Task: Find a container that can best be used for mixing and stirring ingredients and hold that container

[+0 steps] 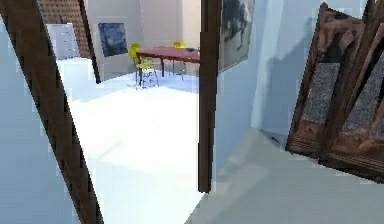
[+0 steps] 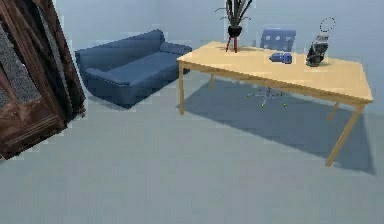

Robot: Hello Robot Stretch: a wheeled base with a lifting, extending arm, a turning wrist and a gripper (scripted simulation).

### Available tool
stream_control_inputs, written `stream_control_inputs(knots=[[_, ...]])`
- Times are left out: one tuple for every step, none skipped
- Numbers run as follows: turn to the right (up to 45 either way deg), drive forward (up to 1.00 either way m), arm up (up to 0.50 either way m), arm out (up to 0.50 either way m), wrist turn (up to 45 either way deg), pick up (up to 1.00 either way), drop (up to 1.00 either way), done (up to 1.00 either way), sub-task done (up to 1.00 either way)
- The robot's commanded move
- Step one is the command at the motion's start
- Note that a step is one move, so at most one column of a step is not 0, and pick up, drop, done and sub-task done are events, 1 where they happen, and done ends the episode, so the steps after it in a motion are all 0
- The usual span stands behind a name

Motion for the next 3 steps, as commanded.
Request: stream_control_inputs(knots=[[12.0, 0.0, 0.0, 0.0, 0.0, 0.0, 0.0, 0.0, 0.0], [0.0, 0.45, 0.0, 0.0, 0.0, 0.0, 0.0, 0.0, 0.0], [-24.0, 0.0, 0.0, 0.0, 0.0, 0.0, 0.0, 0.0, 0.0]])
